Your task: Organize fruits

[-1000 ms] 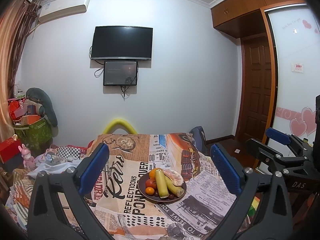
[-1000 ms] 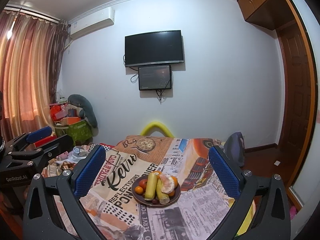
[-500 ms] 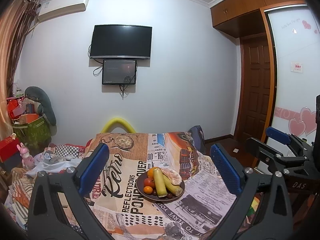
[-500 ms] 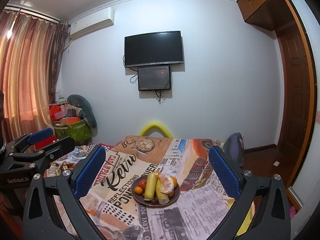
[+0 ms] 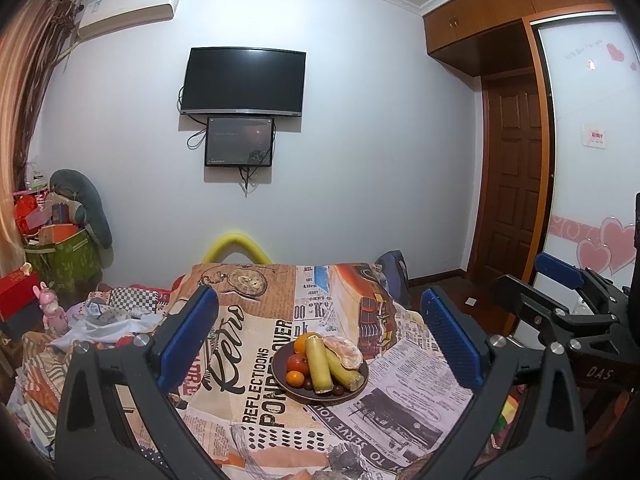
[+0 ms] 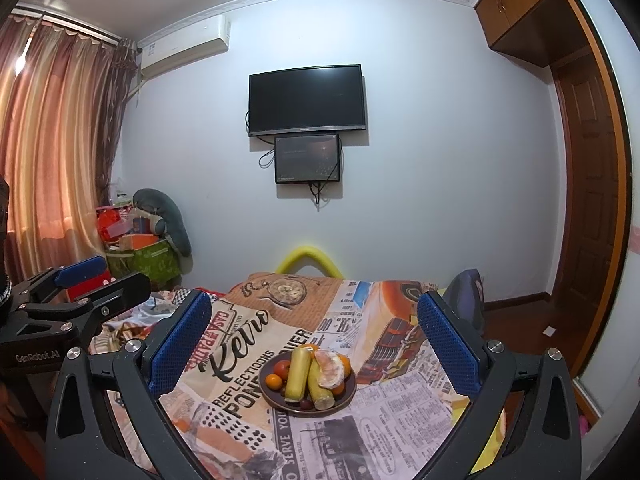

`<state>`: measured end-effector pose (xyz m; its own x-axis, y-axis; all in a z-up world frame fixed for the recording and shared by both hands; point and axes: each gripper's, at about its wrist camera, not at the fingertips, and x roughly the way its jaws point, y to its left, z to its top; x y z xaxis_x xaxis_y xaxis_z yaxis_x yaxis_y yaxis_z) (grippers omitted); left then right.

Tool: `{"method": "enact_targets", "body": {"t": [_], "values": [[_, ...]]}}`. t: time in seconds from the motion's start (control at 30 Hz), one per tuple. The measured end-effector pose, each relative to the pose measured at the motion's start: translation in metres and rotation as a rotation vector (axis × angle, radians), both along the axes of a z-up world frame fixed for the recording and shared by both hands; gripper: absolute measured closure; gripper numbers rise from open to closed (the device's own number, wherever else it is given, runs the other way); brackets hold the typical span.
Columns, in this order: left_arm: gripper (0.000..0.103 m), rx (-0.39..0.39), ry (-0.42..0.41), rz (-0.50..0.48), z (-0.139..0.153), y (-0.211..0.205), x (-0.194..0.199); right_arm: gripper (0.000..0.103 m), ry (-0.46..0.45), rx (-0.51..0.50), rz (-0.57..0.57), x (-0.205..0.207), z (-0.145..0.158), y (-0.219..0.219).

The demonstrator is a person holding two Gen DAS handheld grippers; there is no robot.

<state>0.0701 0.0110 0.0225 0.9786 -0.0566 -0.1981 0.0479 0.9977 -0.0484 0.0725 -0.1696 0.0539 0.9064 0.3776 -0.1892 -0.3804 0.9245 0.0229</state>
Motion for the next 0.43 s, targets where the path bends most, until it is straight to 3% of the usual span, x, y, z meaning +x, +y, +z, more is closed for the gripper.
{"method": "enact_targets", "body": {"t": [0.43], "values": [[0.000, 0.011, 0.003, -0.016, 0.0002, -0.0025, -0.0005, 0.000, -0.002, 0.004, -0.005, 0.0006, -0.0002, -0.0025]]}}
